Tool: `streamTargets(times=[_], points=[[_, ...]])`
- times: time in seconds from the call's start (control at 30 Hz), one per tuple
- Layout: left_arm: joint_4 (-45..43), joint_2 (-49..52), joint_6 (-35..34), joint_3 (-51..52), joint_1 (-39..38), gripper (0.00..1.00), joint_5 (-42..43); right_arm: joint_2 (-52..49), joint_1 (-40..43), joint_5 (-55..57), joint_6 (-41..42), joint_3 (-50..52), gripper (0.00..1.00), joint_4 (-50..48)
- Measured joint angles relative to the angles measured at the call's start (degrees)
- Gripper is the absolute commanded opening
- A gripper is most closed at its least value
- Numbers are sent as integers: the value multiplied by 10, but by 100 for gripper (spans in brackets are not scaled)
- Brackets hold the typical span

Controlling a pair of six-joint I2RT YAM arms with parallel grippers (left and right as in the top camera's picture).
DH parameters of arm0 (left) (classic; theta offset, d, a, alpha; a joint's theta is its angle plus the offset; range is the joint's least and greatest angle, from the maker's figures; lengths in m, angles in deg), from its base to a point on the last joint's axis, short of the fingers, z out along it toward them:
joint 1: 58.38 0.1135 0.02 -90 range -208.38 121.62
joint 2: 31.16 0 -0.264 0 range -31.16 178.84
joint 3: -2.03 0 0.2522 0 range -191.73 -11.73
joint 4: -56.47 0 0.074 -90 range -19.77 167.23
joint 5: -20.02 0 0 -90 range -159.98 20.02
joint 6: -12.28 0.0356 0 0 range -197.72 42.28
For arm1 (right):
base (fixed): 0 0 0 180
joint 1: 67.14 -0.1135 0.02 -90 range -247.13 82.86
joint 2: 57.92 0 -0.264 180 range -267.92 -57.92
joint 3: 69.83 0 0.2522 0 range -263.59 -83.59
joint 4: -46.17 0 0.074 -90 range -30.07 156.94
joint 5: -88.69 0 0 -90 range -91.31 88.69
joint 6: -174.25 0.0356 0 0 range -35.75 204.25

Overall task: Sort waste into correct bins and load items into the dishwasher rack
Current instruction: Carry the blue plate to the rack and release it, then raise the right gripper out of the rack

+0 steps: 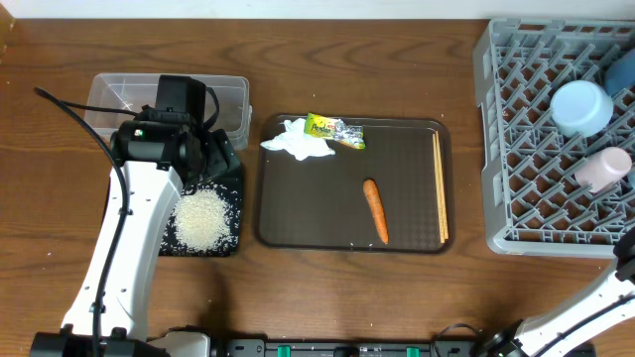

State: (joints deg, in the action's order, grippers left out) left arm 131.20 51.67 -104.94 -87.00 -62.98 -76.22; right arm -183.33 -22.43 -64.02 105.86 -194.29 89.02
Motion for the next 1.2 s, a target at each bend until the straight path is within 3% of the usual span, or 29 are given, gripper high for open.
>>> streamTargets(times=[0.07,0.2,0.3,0.57,0.67,0.83,0.9,1.2], points=[[0,0,0,0,0,99,0,6,3,79,-13,7,19,57],[0,0,0,0,0,99,0,8,9,212,-22,25,42,103],[0,0,0,0,0,99,0,12,11,267,-27,29,49,116],[0,0,0,0,0,99,0,111,12,330,-3,32,54,161],[0,0,0,0,0,99,0,172,12,345,12,32,61,177],[0,0,0,0,0,99,0,268,10,357,26,32,84,210],[0,0,0,0,0,99,0,303,5,358,30,31,99,226],[0,0,0,0,0,99,0,383,-116,346,30,30,99,333]])
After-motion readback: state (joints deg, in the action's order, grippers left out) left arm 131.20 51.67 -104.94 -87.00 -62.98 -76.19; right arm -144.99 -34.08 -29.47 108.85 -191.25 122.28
